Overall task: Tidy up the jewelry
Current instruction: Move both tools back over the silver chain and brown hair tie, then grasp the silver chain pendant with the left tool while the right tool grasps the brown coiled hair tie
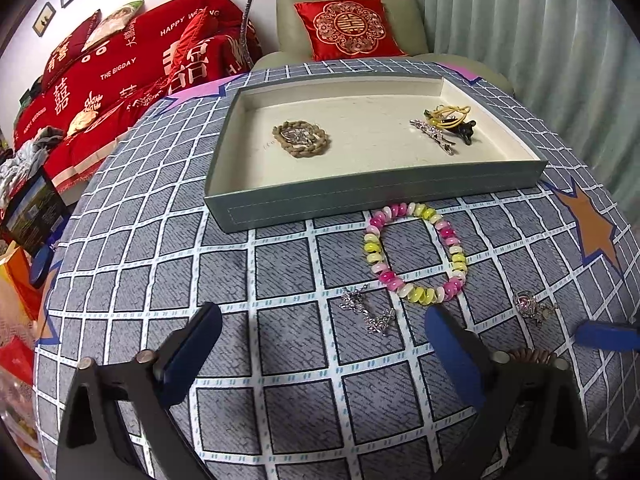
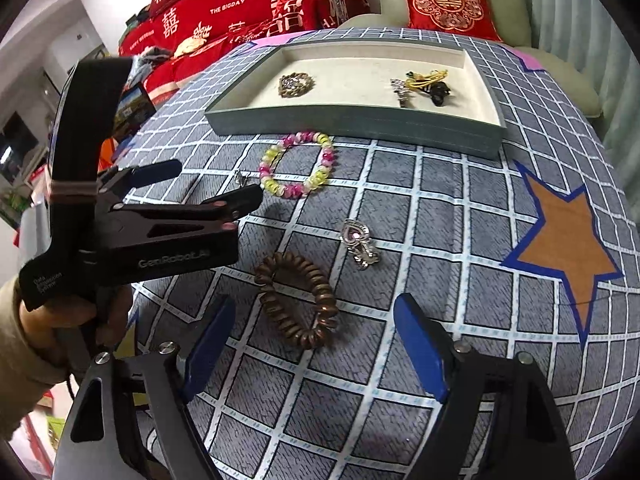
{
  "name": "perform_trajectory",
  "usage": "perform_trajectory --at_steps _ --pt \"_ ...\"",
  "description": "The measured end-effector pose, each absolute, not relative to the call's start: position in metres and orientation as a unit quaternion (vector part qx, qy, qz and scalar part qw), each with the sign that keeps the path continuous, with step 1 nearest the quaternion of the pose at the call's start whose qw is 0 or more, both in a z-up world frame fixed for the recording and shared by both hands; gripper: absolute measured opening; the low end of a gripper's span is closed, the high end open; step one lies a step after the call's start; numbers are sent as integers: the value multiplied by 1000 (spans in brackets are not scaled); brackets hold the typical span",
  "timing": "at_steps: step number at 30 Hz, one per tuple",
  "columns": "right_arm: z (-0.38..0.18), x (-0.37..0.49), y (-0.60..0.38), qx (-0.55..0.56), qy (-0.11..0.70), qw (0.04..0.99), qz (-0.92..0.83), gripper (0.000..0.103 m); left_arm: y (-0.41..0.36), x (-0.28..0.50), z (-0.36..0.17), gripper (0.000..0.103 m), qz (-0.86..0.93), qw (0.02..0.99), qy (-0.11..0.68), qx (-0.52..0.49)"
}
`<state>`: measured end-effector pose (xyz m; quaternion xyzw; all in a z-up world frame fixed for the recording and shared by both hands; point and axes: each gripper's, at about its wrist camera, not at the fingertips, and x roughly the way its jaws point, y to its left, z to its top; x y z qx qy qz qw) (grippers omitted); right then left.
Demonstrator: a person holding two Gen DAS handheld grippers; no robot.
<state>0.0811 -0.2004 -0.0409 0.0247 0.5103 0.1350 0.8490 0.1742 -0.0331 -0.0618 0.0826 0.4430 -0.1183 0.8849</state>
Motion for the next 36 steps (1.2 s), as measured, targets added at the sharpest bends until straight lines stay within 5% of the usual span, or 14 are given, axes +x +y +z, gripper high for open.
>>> perform_trajectory --at_steps 11,16,21,24,25,36 --pt "-47 83 -184 4 510 850 129 71 -36 176 -64 87 -131 882 446 77" --pt "-47 82 -177 -13 508 852 127 52 -41 176 -62 71 -144 880 445 77" --pt "-47 80 -176 -22 506 854 123 33 -43 171 -60 37 -160 879 442 78" --pt "-46 77 -179 -15 505 854 122 23 -41 168 -60 36 -163 879 441 76" --pt "-46 77 -180 -12 504 855 121 11 -40 166 -60 36 -163 879 441 74" --pt "-32 68 -203 56 502 853 135 12 -14 147 -46 36 -163 886 434 30"
